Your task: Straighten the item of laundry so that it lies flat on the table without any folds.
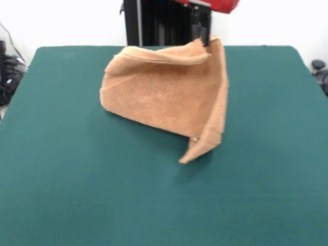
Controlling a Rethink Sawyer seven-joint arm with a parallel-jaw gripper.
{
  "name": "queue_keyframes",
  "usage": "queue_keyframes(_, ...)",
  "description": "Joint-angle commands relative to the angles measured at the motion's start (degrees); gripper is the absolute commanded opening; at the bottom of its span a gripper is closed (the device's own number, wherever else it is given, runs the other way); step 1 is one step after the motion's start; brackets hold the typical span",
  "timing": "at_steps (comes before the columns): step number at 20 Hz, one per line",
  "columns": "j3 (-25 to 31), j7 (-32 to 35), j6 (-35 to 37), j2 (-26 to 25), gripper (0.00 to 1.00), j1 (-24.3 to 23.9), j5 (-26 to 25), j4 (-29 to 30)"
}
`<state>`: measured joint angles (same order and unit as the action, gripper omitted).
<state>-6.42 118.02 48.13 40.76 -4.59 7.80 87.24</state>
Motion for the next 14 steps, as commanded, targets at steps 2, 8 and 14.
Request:
queue_keyframes(2,2.51,21.24,-3.33,-3.25,0.0,4.83,8.43,6.11)
queue_keyframes(8,2.66,19.58,-4.11,-2.97,0.0,5.2,10.55,6.52)
queue_keyframes(14,2.88,13.54,-4.01,-2.87,0.0,3.02,9.03,6.62)
